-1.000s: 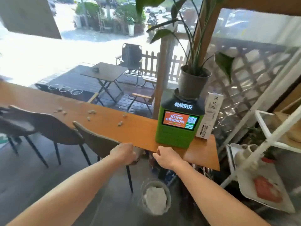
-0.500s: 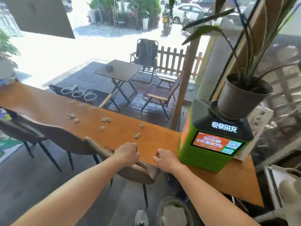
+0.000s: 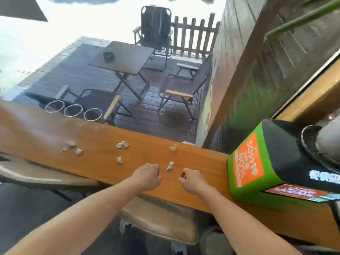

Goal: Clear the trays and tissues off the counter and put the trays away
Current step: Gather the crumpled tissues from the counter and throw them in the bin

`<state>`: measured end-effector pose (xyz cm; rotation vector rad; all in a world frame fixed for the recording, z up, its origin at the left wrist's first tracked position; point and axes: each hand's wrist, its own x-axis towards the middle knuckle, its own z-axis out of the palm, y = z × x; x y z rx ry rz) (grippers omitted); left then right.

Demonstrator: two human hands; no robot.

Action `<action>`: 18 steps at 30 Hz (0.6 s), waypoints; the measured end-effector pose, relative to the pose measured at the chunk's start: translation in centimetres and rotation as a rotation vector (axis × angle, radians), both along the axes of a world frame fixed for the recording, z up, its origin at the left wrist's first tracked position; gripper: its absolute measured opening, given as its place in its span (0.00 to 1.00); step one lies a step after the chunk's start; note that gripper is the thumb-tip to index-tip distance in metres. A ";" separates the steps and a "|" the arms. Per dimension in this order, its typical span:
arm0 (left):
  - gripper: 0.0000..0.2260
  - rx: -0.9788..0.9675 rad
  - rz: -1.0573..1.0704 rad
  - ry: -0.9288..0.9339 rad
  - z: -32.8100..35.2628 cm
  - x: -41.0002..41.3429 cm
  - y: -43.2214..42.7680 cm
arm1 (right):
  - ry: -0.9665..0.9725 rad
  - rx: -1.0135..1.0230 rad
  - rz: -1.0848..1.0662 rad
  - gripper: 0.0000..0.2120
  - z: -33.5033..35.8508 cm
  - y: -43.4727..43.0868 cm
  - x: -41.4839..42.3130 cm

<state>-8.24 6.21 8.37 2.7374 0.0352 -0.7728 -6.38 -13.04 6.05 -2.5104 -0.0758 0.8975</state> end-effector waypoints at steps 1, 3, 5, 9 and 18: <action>0.10 -0.001 -0.023 0.019 -0.5 0.7 1.3 | 0.005 -0.006 -0.027 0.09 -0.5 0.9 0.6; 0.08 -0.003 -0.084 0.031 -1.6 2.2 4.4 | 0.002 -0.022 -0.103 0.09 -1.4 3.1 1.7; 0.06 -0.007 -0.140 0.047 -2.8 3.9 7.7 | 0.014 -0.033 -0.187 0.09 -2.2 5.4 2.4; 0.08 0.028 -0.159 0.020 -5.6 6.5 13.9 | 0.001 -0.080 -0.231 0.11 -4.5 9.1 2.9; 0.18 -0.049 -0.047 0.016 -11.4 8.2 20.3 | -0.113 -0.178 -0.408 0.20 -8.5 11.9 3.6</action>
